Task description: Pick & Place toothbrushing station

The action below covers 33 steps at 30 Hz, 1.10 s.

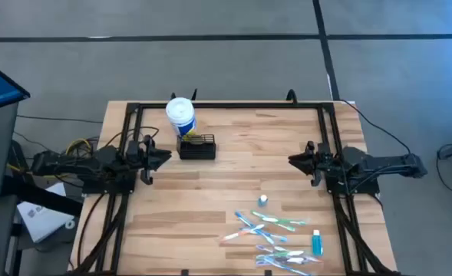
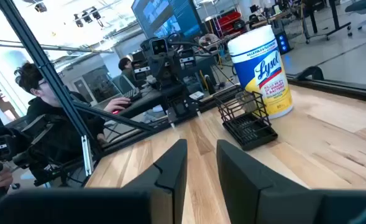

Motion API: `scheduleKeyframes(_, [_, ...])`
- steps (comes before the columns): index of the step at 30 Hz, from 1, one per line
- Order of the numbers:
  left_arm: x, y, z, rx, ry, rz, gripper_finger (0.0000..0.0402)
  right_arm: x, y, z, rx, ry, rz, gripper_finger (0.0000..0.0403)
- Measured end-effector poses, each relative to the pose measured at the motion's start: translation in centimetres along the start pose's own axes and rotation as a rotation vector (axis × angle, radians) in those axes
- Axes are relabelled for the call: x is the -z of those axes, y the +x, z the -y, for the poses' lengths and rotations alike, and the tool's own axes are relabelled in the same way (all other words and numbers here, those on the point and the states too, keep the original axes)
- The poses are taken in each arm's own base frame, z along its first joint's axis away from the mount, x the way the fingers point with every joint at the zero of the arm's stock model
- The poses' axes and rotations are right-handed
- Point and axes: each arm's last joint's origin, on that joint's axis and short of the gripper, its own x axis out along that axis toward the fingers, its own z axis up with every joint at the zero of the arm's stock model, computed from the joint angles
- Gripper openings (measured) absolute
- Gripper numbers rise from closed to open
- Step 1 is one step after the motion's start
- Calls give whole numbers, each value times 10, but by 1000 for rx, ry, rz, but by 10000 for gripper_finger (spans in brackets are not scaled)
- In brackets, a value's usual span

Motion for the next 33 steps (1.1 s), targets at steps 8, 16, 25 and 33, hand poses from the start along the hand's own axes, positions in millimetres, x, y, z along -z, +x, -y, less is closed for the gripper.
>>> scheduleKeyframes(8, [0,0,0,0,0,0,57,2,1,0,8,-4,-21,79])
scheduleKeyframes(16, [0,0,0,0,0,0,57,5,6,0,4,-15,-122,79])
scheduleKeyframes(25, [0,0,0,0,0,0,57,-16,14,-21,-39,-32,-285,75])
scheduleKeyframes(33, [0,0,0,0,0,1,57,-20,20,-41,-1,38,-579,58])
